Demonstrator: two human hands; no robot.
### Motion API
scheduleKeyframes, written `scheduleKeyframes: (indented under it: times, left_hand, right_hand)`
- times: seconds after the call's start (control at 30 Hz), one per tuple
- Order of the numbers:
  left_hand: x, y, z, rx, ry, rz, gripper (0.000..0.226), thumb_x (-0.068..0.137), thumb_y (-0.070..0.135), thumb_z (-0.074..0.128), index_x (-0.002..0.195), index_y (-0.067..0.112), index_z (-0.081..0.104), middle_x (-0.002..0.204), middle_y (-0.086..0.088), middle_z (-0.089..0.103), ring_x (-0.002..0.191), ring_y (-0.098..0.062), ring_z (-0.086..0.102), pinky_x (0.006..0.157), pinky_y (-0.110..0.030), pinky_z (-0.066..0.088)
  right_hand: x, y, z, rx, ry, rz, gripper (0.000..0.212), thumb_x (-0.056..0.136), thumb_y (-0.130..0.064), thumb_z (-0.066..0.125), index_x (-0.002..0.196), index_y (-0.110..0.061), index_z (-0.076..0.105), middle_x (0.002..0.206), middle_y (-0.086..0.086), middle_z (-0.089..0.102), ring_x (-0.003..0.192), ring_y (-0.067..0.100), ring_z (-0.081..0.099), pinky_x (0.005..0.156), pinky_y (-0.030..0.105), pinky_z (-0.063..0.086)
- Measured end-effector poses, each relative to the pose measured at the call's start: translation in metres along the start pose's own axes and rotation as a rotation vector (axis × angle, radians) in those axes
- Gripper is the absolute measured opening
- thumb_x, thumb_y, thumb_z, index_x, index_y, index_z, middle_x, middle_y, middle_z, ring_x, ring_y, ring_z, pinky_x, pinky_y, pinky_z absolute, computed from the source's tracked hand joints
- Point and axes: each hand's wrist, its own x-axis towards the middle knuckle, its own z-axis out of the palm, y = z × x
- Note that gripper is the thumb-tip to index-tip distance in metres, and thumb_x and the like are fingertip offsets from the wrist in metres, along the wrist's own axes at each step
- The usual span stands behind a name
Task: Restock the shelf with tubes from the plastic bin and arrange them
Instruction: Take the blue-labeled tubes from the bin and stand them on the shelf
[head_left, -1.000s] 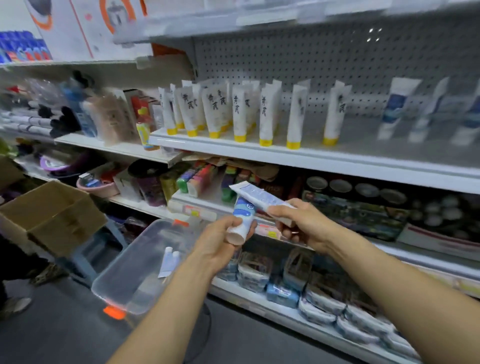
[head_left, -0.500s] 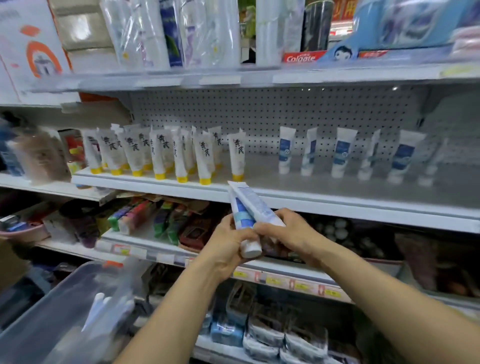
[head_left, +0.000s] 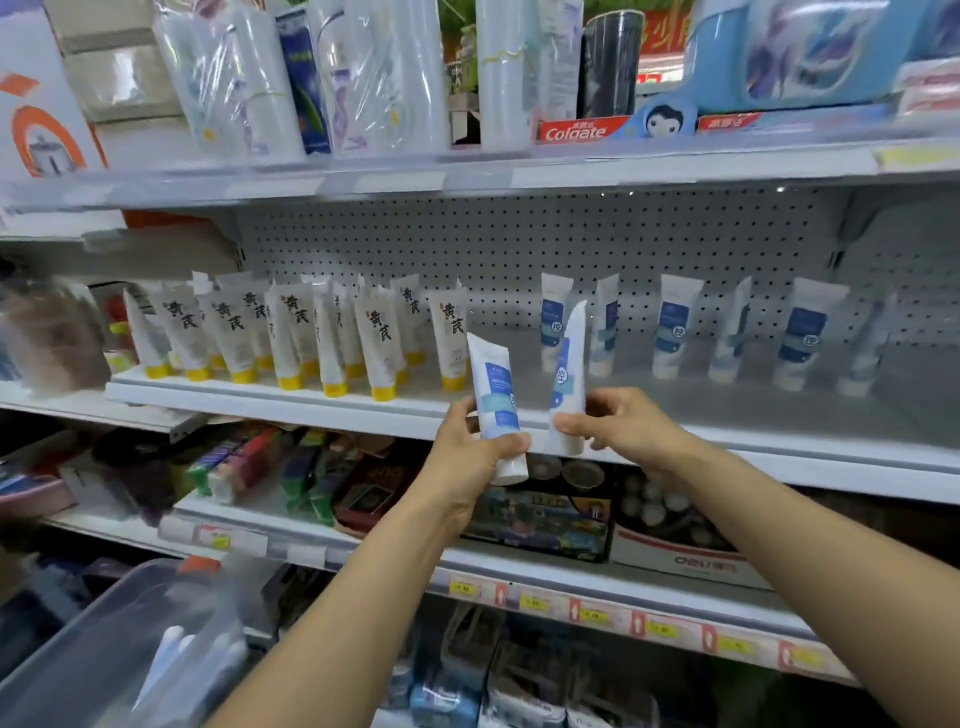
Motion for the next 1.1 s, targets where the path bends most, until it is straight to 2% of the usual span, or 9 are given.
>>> scheduleKeyframes:
  times: [0.17,0.27,0.4,0.53,0.6,0.7,0.87,1.0,1.1]
  left_hand:
    - [0.042,0.005,-0.003,-0.001,0.0,0.037,0.071,0.074,0.001,0.077,0.133,0.019,0.042,0.124,-0.007,0.058,0.107,-0.024,0.062,0.095,-0.042,0.052]
    - [0.063,0.006,-0.005,-0.007,-0.017,0.044,0.07,0.077,0.0,0.074,0.135,0.019,0.041,0.124,-0.006,0.058,0.107,-0.023,0.062,0.084,-0.033,0.055]
    - [0.085,0.006,-0.008,0.028,-0.03,0.061,0.062,0.082,0.005,0.072,0.132,0.023,0.041,0.122,-0.002,0.058,0.104,-0.019,0.062,0.072,-0.026,0.05]
    - [0.102,0.005,-0.01,0.011,-0.033,0.041,0.04,0.086,0.007,0.069,0.115,0.026,0.049,0.12,-0.006,0.06,0.11,-0.026,0.062,0.097,-0.048,0.05]
    - [0.107,0.005,-0.011,-0.005,-0.03,0.034,0.034,0.087,0.008,0.067,0.112,0.025,0.051,0.119,-0.009,0.061,0.11,-0.029,0.063,0.098,-0.054,0.048]
    - [0.111,0.004,-0.009,-0.014,-0.022,0.033,0.039,0.088,0.007,0.066,0.121,0.017,0.048,0.121,-0.012,0.06,0.109,-0.029,0.063,0.098,-0.055,0.048]
    - [0.109,0.004,-0.002,-0.017,0.007,0.039,0.048,0.087,0.0,0.064,0.125,0.017,0.041,0.116,-0.009,0.06,0.109,-0.031,0.062,0.096,-0.055,0.048]
    - [0.102,0.004,0.008,-0.016,0.055,0.054,0.051,0.084,-0.004,0.066,0.119,0.02,0.037,0.118,-0.011,0.058,0.104,-0.026,0.061,0.094,-0.05,0.05]
    - [0.094,0.0,0.022,0.01,0.091,0.099,0.051,0.085,-0.005,0.064,0.118,0.019,0.034,0.116,-0.012,0.057,0.091,-0.016,0.062,0.069,-0.03,0.057]
  right_hand:
    - [0.049,-0.001,-0.016,-0.074,0.113,-0.017,0.031,0.083,-0.013,0.073,0.114,-0.009,0.066,0.104,0.001,0.07,0.091,0.014,0.065,0.078,0.023,0.049]
    - [0.076,0.005,-0.014,-0.118,0.153,-0.006,0.031,0.083,-0.009,0.072,0.112,-0.01,0.063,0.103,0.003,0.069,0.089,0.015,0.064,0.071,0.022,0.048]
    - [0.105,0.017,-0.003,-0.244,0.18,0.017,0.033,0.079,-0.015,0.076,0.108,-0.013,0.063,0.102,0.005,0.067,0.094,0.022,0.063,0.082,0.029,0.048]
    - [0.122,0.017,0.002,-0.245,0.159,0.011,0.026,0.08,-0.013,0.074,0.104,-0.014,0.063,0.099,0.005,0.068,0.092,0.023,0.064,0.078,0.029,0.047]
    - [0.126,0.016,0.003,-0.25,0.161,0.017,0.027,0.08,-0.013,0.073,0.105,-0.015,0.062,0.101,0.005,0.067,0.093,0.023,0.063,0.079,0.029,0.046]
    - [0.13,0.018,0.004,-0.24,0.165,0.045,0.031,0.081,-0.011,0.073,0.11,-0.014,0.061,0.103,0.003,0.066,0.092,0.022,0.061,0.079,0.028,0.044]
    - [0.119,0.028,0.002,-0.244,0.184,0.081,0.062,0.079,-0.015,0.075,0.133,-0.011,0.046,0.122,0.007,0.055,0.11,0.027,0.057,0.091,0.034,0.049]
    - [0.086,0.015,0.005,-0.169,0.246,-0.054,0.032,0.083,-0.014,0.071,0.11,-0.013,0.053,0.091,-0.001,0.056,0.09,0.018,0.056,0.078,0.029,0.047]
    - [0.063,0.001,0.017,-0.142,0.043,-0.165,0.031,0.078,-0.023,0.077,0.104,-0.012,0.064,0.086,-0.001,0.064,0.076,0.009,0.056,0.074,0.027,0.051]
